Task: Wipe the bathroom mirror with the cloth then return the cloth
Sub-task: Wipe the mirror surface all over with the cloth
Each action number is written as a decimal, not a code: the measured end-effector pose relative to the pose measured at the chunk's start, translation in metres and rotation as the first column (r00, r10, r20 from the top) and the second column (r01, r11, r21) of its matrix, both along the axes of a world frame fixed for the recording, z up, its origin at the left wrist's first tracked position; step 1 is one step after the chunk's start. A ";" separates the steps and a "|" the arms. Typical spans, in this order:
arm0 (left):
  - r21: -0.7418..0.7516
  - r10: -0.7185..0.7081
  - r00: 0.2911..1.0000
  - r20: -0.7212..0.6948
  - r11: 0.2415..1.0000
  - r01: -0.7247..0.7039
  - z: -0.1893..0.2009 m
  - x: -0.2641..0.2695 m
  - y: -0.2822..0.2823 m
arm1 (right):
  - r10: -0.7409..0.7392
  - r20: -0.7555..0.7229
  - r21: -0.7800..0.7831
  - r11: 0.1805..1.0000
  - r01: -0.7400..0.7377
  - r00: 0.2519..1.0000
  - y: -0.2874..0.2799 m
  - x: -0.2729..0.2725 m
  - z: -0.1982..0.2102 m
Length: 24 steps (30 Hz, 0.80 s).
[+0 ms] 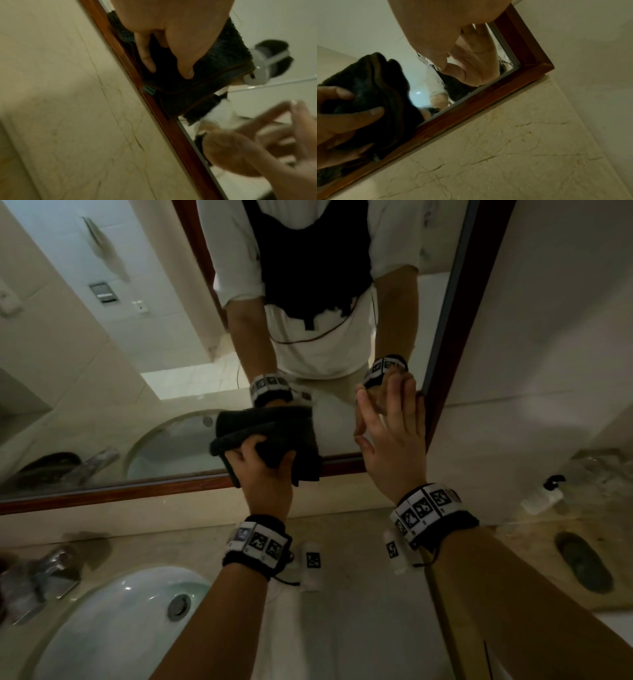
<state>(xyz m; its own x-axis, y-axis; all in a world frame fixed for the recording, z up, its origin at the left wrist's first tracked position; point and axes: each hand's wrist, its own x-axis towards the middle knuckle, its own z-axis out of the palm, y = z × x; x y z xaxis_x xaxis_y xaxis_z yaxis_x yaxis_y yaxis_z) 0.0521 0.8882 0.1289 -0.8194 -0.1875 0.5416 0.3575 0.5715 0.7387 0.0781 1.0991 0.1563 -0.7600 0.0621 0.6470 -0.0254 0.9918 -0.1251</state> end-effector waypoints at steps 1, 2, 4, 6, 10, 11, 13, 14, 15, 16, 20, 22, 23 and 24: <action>0.033 0.007 1.000 0.031 0.999 -0.008 -0.001 -0.003 -0.013 | 0.002 -0.002 -0.003 1.000 -0.002 1.000 0.001 0.000 0.000; 0.053 0.019 0.998 0.059 0.998 -0.022 -0.002 -0.006 -0.030 | 0.007 -0.002 -0.003 1.000 -0.007 1.000 0.001 -0.001 0.000; 0.057 0.042 0.997 0.067 0.997 -0.046 -0.005 -0.012 -0.069 | 0.010 -0.005 0.001 1.000 -0.010 1.000 0.001 0.000 0.000; 0.082 0.035 0.997 0.070 0.996 -0.041 -0.004 -0.017 -0.098 | 0.011 -0.013 0.002 1.000 -0.011 1.000 0.001 0.000 -0.001; 0.067 0.085 0.993 0.083 0.994 -0.091 0.004 -0.015 -0.100 | -0.003 -0.011 0.014 1.000 0.003 1.000 -0.001 0.000 0.000; 0.074 0.087 0.993 0.085 0.993 -0.093 0.006 -0.012 -0.095 | -0.007 -0.008 0.023 1.000 0.007 1.000 -0.001 0.000 0.000; 0.060 0.085 0.991 0.103 0.994 -0.091 0.008 -0.007 -0.079 | -0.008 -0.009 0.036 0.999 0.008 1.000 -0.002 0.000 -0.001; 0.040 0.073 0.990 0.118 0.996 -0.079 0.008 -0.006 -0.067 | -0.008 -0.009 0.040 0.999 0.008 1.000 -0.001 0.001 -0.001; 0.025 0.055 0.990 0.128 0.998 -0.059 0.008 -0.003 -0.052 | -0.007 -0.008 0.038 0.999 0.008 1.000 -0.002 0.001 -0.001; 0.012 0.026 0.992 0.124 1.000 -0.027 0.008 -0.001 -0.034 | -0.008 -0.004 0.034 0.999 0.008 1.000 -0.002 0.002 -0.001; -0.040 -0.043 0.998 0.052 0.998 0.045 0.006 0.007 0.014 | -0.010 0.027 0.025 1.000 0.009 1.000 -0.003 0.006 0.003; -0.046 -0.045 0.998 0.040 0.998 0.047 0.005 0.006 0.015 | -0.013 0.044 0.021 1.000 0.012 0.999 -0.003 0.009 0.006; -0.050 -0.054 0.998 0.031 0.997 0.056 0.005 0.006 0.014 | -0.017 0.052 0.017 1.000 0.016 0.998 -0.004 0.011 0.008; -0.049 -0.067 0.997 0.024 0.997 0.068 0.004 0.007 0.011 | -0.018 0.058 0.004 1.000 0.018 0.998 -0.005 0.013 0.009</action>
<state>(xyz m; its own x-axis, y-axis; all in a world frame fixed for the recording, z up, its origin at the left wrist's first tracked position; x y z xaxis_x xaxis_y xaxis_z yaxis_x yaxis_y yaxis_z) 0.0587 0.8996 0.1329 -0.8415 -0.1052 0.5299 0.3796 0.5827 0.7185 0.0911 1.0937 0.1657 -0.7950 0.0738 0.6022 -0.0006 0.9925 -0.1225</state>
